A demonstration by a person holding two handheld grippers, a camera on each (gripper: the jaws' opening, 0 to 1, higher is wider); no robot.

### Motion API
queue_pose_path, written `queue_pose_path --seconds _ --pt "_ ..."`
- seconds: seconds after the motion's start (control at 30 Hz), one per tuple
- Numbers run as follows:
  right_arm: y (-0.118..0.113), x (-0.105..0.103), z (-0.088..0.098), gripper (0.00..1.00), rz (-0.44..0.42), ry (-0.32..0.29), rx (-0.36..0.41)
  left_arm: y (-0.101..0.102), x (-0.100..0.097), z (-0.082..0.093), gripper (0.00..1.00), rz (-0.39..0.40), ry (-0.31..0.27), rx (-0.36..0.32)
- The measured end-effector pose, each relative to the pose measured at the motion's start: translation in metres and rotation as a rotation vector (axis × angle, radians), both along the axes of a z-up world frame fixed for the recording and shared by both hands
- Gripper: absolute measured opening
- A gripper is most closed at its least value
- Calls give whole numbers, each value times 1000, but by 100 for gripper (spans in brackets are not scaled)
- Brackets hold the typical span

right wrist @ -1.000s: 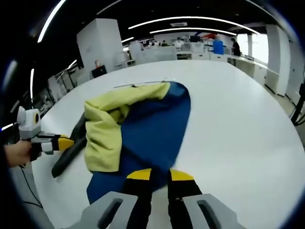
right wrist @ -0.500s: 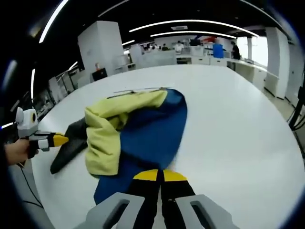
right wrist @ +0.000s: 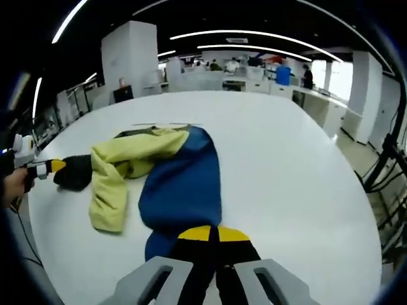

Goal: Fold the garment on the visible template until the final outline fits inside the template.

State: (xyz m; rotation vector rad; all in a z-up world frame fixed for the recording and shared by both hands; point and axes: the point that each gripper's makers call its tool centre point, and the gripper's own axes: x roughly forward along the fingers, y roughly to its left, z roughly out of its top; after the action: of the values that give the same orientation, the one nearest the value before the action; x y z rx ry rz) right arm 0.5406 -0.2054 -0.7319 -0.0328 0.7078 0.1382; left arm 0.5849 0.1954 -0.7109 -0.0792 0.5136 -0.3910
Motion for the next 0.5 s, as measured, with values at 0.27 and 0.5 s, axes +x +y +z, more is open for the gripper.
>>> queue_pose_path --seconds 0.27,0.5 --pt "-34 15 1 0 -44 -6 -71 31 12 -10 0 103 10 29" --pt "-61 31 -5 0 -75 6 -124 53 27 -23 0 186 29 20"
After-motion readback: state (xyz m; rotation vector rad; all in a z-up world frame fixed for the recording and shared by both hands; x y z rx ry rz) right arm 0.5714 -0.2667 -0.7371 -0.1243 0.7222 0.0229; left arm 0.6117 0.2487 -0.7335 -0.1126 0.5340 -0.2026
